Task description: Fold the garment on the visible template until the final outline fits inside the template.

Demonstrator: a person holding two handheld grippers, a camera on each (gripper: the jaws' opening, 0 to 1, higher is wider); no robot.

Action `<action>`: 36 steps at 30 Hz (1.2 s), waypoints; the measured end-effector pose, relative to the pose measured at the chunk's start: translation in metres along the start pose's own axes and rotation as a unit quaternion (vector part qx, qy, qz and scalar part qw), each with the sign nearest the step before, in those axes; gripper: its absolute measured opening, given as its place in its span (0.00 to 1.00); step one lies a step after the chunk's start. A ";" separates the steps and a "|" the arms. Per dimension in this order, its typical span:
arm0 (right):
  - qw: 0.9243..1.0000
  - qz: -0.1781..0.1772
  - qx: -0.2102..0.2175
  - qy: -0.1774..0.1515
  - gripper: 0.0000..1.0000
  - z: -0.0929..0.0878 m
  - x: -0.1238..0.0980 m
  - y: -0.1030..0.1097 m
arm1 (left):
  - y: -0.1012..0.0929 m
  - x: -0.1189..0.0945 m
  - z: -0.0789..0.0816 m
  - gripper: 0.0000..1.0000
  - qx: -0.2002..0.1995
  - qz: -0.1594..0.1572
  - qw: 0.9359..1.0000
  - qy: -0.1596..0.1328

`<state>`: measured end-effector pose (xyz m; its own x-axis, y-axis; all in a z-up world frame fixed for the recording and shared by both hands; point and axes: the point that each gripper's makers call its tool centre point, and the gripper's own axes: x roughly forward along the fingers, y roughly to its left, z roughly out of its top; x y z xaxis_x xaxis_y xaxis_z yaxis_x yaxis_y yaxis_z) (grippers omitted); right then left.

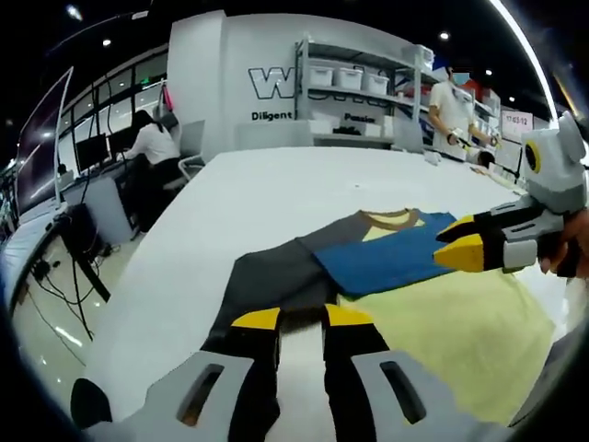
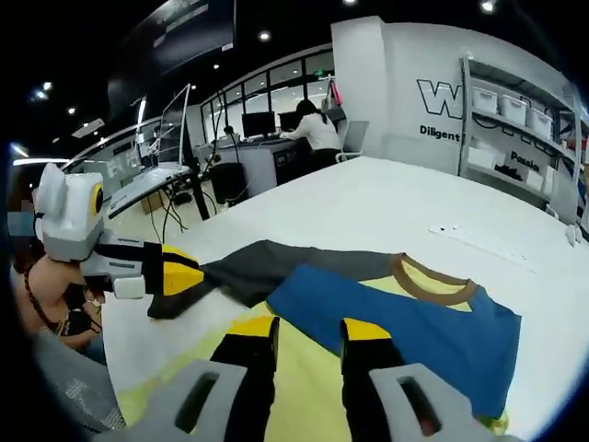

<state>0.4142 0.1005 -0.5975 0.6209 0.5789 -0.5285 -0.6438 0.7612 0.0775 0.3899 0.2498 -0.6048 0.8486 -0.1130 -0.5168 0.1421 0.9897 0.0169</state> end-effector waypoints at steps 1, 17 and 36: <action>1.000 -0.002 -0.003 0.000 0.22 -0.001 -0.002 0.000 | 0.001 0.000 0.000 0.14 -0.004 0.001 1.000 0.000; 1.000 0.008 0.000 0.004 0.23 -0.010 -0.013 0.004 | 0.051 -0.020 -0.009 0.19 -0.002 0.038 0.999 0.015; 1.000 0.008 0.009 0.003 0.24 -0.009 -0.017 -0.001 | 0.070 -0.027 -0.070 0.26 0.075 -0.006 0.993 0.087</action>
<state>0.4001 0.0877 -0.5962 0.6076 0.5893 -0.5325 -0.6460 0.7567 0.1005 0.3412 0.3285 -0.6490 0.7476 -0.0945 -0.6574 0.2362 0.9630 0.1302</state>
